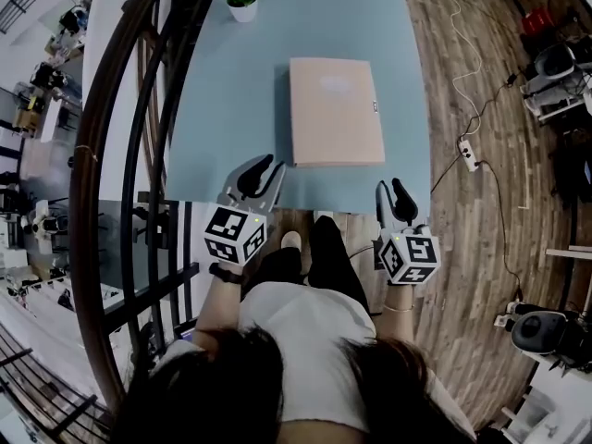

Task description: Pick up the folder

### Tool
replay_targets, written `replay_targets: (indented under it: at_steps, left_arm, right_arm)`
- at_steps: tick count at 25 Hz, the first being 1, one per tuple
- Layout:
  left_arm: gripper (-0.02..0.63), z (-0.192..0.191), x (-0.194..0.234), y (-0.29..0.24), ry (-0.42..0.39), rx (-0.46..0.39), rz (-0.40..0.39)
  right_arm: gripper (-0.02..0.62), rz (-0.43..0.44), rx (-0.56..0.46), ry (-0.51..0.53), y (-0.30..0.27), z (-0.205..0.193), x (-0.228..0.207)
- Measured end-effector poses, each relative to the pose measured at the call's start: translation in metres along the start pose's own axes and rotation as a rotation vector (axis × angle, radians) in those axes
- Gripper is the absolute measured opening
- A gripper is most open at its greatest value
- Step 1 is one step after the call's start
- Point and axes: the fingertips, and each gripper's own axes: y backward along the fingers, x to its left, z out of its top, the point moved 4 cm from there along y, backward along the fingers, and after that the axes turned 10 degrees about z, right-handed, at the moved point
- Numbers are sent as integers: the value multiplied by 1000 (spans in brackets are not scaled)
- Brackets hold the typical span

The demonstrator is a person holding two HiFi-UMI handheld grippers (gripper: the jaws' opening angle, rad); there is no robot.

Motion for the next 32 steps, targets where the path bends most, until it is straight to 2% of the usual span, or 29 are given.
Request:
replay_targets:
  at_steps: [6, 18, 24, 32]
  left_arm:
    - [104, 11, 3, -40, 11, -16, 45]
    - [104, 65, 2, -132, -9, -68, 133]
    - [104, 72, 12, -149, -3, -55, 172]
    - [104, 76, 28, -163, 8, -26, 163]
  right_arm:
    - [92, 32, -3, -5, -28, 10, -36]
    - [92, 144, -42, 25, -106, 71, -118]
    - [92, 186, -33, 17, -131, 79, -132]
    - [92, 180, -5, -1, -150, 81, -134]
